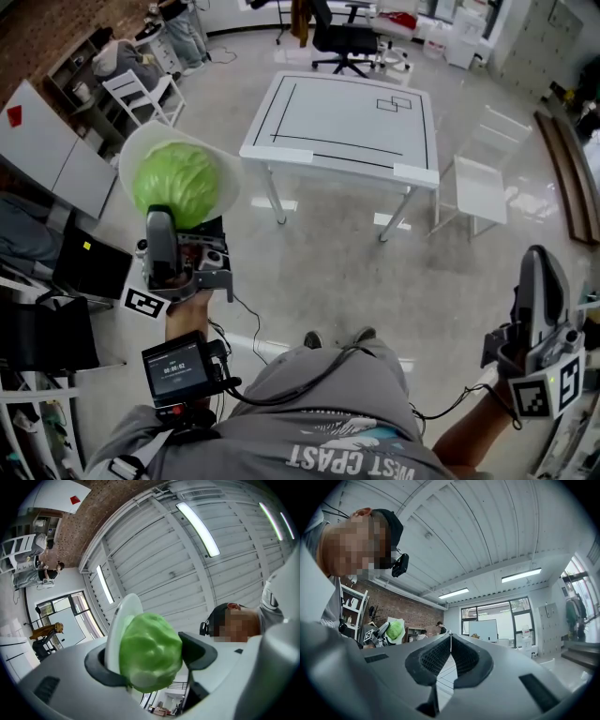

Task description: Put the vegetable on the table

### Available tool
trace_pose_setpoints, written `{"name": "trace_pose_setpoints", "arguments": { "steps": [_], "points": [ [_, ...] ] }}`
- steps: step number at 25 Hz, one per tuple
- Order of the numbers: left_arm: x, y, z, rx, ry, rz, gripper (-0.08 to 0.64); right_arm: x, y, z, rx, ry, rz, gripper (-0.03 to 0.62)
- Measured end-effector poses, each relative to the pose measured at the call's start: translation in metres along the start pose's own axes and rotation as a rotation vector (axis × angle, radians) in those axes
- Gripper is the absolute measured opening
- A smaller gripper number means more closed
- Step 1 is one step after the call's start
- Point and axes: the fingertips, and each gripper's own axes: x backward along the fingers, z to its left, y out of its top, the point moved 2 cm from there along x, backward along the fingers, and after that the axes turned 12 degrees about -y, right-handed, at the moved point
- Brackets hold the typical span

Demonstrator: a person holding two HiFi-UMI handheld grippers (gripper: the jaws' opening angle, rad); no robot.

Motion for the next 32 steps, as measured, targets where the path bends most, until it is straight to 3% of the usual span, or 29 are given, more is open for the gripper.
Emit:
{"name": "trace_pose_setpoints", "arguments": {
  "steps": [9,17,26,32],
  "points": [
    [-0.012,0.005,0.016,-0.034,0.048,0.013,0.35,-0.048,-0.004,-0.012,-0.041,0.044,0.013,0.006],
    [-0.036,-0.034,0.034,-0.058,0.09,0.004,0.35,-0.087,-0.016,-0.062,-0.077,0.112,0.034,0.006],
    [-0.077,-0.099,0.057,-0.098,0.117,0.009,0.348,-0.125,-0.024,-0.148,-0.098,0.161,0.039,0.006],
    [-0.089,-0.112,0.056,-0.105,0.132,-0.007,0.348,-0.128,-0.011,-0.172,-0.096,0.173,0.016,0.006]
  ]
}}
